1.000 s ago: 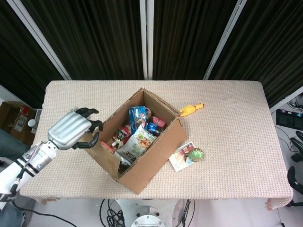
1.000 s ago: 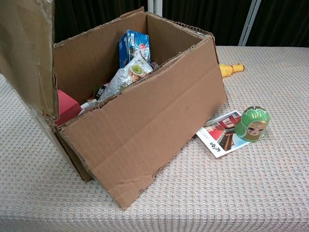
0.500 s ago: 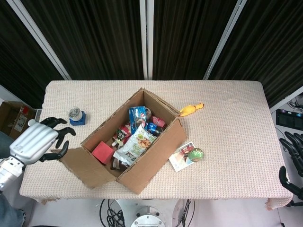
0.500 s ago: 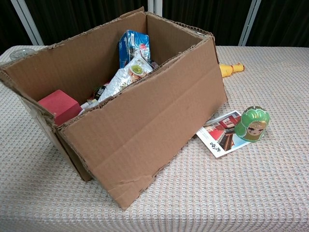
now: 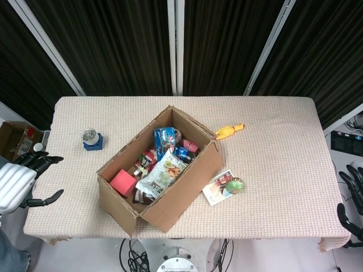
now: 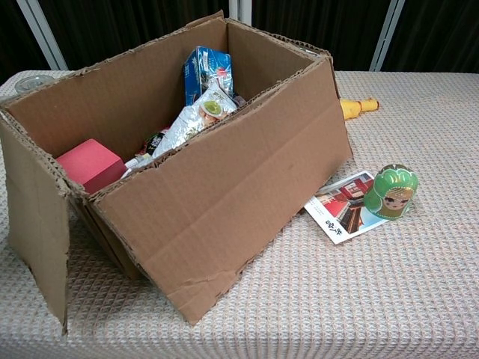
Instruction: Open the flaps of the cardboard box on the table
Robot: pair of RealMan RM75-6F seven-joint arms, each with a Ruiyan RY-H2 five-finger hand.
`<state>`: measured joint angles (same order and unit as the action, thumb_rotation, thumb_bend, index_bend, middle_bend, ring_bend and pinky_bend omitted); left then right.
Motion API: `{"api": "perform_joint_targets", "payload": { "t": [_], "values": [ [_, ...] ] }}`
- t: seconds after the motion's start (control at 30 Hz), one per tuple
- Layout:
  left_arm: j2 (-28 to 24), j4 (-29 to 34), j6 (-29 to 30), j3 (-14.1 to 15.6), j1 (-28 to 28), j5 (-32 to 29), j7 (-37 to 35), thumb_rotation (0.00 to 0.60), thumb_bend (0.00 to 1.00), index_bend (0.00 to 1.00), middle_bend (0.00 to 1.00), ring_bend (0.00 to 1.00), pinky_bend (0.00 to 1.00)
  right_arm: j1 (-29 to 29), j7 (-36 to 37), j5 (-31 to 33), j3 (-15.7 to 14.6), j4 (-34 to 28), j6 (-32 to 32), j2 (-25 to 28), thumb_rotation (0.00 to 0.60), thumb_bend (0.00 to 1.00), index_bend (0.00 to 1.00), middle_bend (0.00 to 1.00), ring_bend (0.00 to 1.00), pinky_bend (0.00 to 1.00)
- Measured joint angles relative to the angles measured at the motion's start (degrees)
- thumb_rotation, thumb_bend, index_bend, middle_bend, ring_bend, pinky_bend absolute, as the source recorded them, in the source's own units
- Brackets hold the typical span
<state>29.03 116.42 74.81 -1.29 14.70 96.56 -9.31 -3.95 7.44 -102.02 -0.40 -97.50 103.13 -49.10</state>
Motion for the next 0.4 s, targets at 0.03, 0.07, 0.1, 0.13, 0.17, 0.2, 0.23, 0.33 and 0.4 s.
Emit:
{"api": "perform_joint_targets", "payload": {
  "t": [0.03, 0.07, 0.1, 0.13, 0.17, 0.2, 0.23, 0.33, 0.4],
  "values": [
    [2.98, -1.48, 2.76, 0.40, -1.77, 0.05, 1.53, 0.324, 0.02, 0.09, 0.12, 0.08, 0.22, -0.29, -0.71, 0.67, 0.01, 1.30, -0.08, -1.28, 0.600, 0.48, 0.00, 0.00, 0.00, 0.00],
    [5.30, -2.75, 4.74, 0.75, -3.14, 0.11, 2.50, 0.324, 0.01, 0.07, 0.10, 0.07, 0.22, -0.56, -1.34, 1.35, 0.05, 2.68, -0.16, -2.58, 0.600, 0.48, 0.00, 0.00, 0.00, 0.00],
    [7.63, -4.16, 6.61, 1.17, -4.55, 0.18, 3.29, 0.324, 0.00, 0.06, 0.08, 0.06, 0.22, -0.91, -2.04, 2.33, 0.11, 4.60, -0.29, -4.31, 0.600, 0.48, 0.00, 0.00, 0.00, 0.00],
    [10.61, -6.27, 9.01, 1.83, -6.45, 0.25, 4.06, 0.323, 0.00, 0.05, 0.07, 0.06, 0.22, -1.17, -2.48, 3.12, 0.17, 6.07, -0.42, -5.59, 0.600, 0.48, 0.00, 0.00, 0.00, 0.00],
    [12.58, -7.95, 10.61, 2.39, -7.81, 0.27, 4.41, 0.320, 0.00, 0.04, 0.06, 0.06, 0.22, -1.44, -2.83, 3.96, 0.23, 7.53, -0.58, -6.86, 0.600, 0.48, 0.00, 0.00, 0.00, 0.00],
    [14.19, -9.62, 11.89, 2.95, -9.17, 0.26, 4.64, 0.319, 0.00, 0.04, 0.06, 0.06, 0.22, -1.78, -3.17, 5.12, 0.33, 9.43, -0.82, -8.45, 0.600, 0.48, 0.00, 0.00, 0.00, 0.00],
    [15.93, -11.78, 13.01, 3.62, -10.81, 0.24, 4.88, 0.319, 0.00, 0.04, 0.05, 0.06, 0.22, -2.03, -3.31, 5.97, 0.42, 10.77, -1.00, -9.53, 0.600, 0.48, 0.00, 0.00, 0.00, 0.00],
    [19.40, -16.75, 14.75, 4.66, -13.08, 0.09, 5.41, 0.318, 0.00, 0.04, 0.05, 0.06, 0.22, -2.69, -3.14, 8.52, 0.69, 14.58, -1.83, -12.35, 0.600, 0.48, 0.00, 0.00, 0.00, 0.00],
    [21.31, -19.35, 15.57, 4.98, -13.90, -0.12, 5.38, 0.318, 0.00, 0.04, 0.05, 0.06, 0.22, -2.95, -2.45, 9.56, 0.85, 16.48, -2.51, -13.61, 0.600, 0.48, 0.00, 0.00, 0.00, 0.00]
  ]
}}
